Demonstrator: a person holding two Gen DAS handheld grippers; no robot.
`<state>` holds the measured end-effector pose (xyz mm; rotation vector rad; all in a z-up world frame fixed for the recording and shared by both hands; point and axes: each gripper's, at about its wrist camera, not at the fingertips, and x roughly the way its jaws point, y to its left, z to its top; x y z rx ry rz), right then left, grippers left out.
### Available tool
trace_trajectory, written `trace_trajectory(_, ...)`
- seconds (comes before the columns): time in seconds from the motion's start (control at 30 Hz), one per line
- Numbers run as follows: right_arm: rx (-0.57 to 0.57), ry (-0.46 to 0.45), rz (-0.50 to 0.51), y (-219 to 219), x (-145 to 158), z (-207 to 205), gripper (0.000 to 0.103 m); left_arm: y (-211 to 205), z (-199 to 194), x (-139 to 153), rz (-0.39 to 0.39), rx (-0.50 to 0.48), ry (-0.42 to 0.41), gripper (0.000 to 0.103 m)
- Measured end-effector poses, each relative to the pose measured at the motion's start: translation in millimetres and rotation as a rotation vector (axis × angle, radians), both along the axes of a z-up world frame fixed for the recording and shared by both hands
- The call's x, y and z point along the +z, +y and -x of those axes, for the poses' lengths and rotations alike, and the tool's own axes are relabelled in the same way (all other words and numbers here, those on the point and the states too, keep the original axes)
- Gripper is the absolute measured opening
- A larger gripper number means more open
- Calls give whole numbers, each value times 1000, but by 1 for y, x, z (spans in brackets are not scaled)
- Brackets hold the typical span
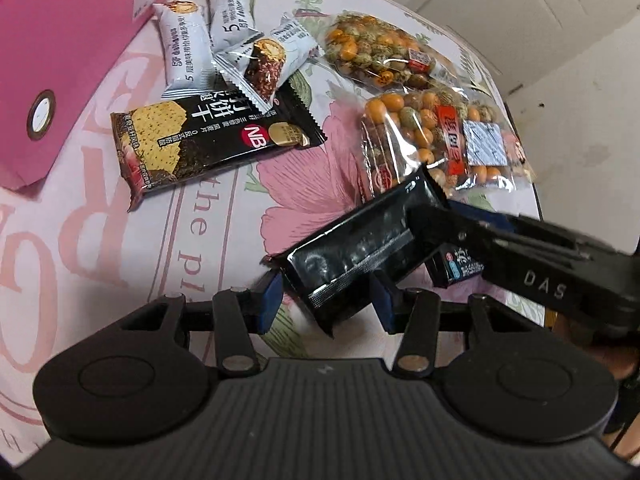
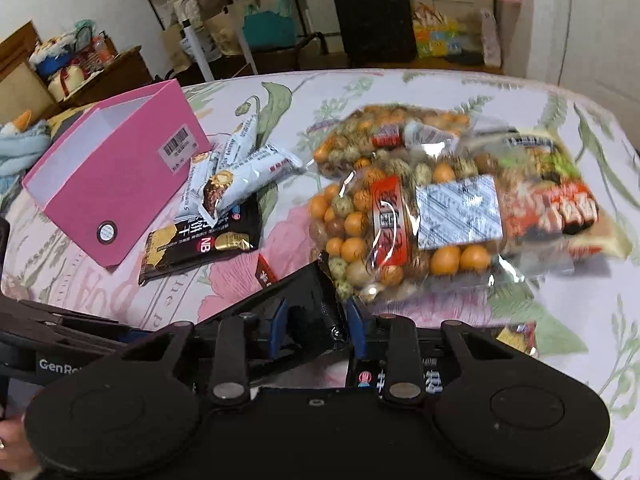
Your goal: Organize snacks
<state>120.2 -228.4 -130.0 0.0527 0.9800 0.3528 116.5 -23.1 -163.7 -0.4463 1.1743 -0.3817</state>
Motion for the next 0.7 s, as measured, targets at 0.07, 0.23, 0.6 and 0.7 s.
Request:
trace_trajectory(0.07,2,12,-19,-3,-2,1,38,0,1,0,-16,23,5,37)
trace_trajectory(0.23,-4,66,-75,-12,-4,5,38,6,0,0,-5,53,21,30)
trace_trajectory(0.6,25,174,-52,6,-12,25,66,3,7,13,-5,7,60,44)
trace_trajectory(0.7,16,181,-40,12,-6,29,68,3,11,21,-19,-6,57,45)
